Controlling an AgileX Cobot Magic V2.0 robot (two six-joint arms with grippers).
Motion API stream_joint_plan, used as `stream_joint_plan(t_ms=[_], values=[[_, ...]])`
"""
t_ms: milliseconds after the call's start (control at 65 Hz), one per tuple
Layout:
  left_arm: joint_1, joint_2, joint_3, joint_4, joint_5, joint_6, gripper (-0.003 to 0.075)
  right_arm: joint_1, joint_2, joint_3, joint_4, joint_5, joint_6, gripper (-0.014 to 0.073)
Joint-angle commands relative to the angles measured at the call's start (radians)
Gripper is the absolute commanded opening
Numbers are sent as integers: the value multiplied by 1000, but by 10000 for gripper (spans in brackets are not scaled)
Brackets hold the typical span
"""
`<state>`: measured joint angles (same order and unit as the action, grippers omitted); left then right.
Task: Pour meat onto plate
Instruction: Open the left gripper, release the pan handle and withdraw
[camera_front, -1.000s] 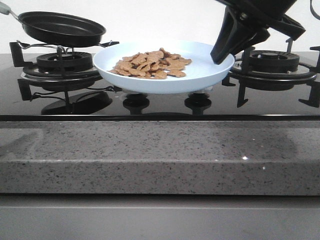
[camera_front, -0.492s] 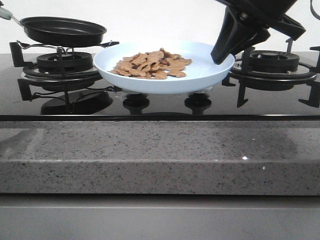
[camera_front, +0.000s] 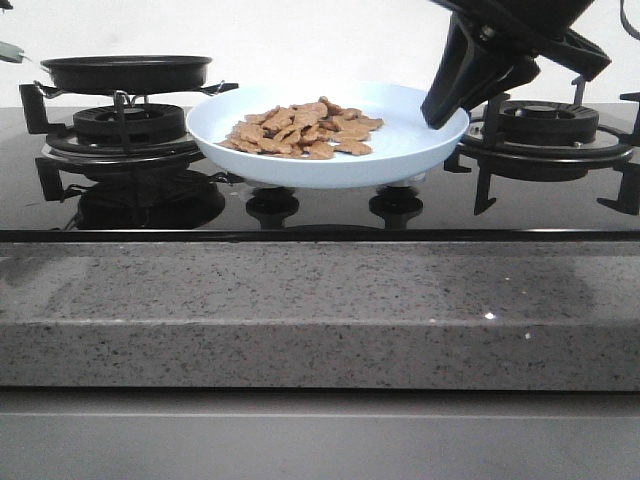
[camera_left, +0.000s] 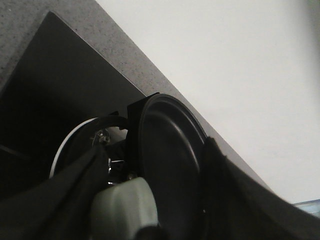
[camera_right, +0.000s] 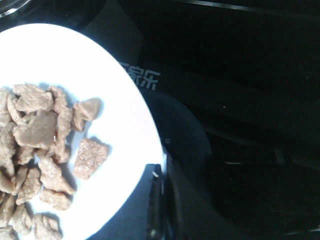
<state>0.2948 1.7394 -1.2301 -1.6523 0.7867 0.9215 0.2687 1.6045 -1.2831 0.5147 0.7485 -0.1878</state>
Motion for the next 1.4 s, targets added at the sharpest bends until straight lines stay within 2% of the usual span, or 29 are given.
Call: stream_joint_plan(t_ms=[0, 154, 369, 538, 646, 723, 923, 1000, 1138, 1385], values=[[10, -49, -45, 20, 45, 7, 424, 0, -52, -26, 38, -38, -7, -68], [42, -60, -88, 183, 41, -58, 424, 0, -52, -26, 38, -38, -7, -68], [96, -112, -164, 491, 51, -199, 431, 0, -52, -26, 38, -38, -7, -68], [89, -197, -205, 648, 66, -264, 431, 0, -52, -26, 38, -36, -7, -68], [38, -273, -205, 726, 68, -282, 430, 0, -52, -26, 38, -38, -7, -68], [-35, -327, -205, 829, 62, -332, 428, 0, -52, -26, 38, -38, -7, -68], [-319, -451, -187, 1275, 28, -575, 419, 0, -52, -26, 38, -38, -7, -68], [-412, -510, -147, 1399, 25, -655, 419, 0, -52, -26, 38, -38, -7, -68], [-505, -617, -11, 1451, -13, -700, 419, 0, -52, -26, 38, -37, -7, -68], [-512, -851, 243, 1461, -100, -754, 419, 0, -52, -26, 38, -38, -7, -68]])
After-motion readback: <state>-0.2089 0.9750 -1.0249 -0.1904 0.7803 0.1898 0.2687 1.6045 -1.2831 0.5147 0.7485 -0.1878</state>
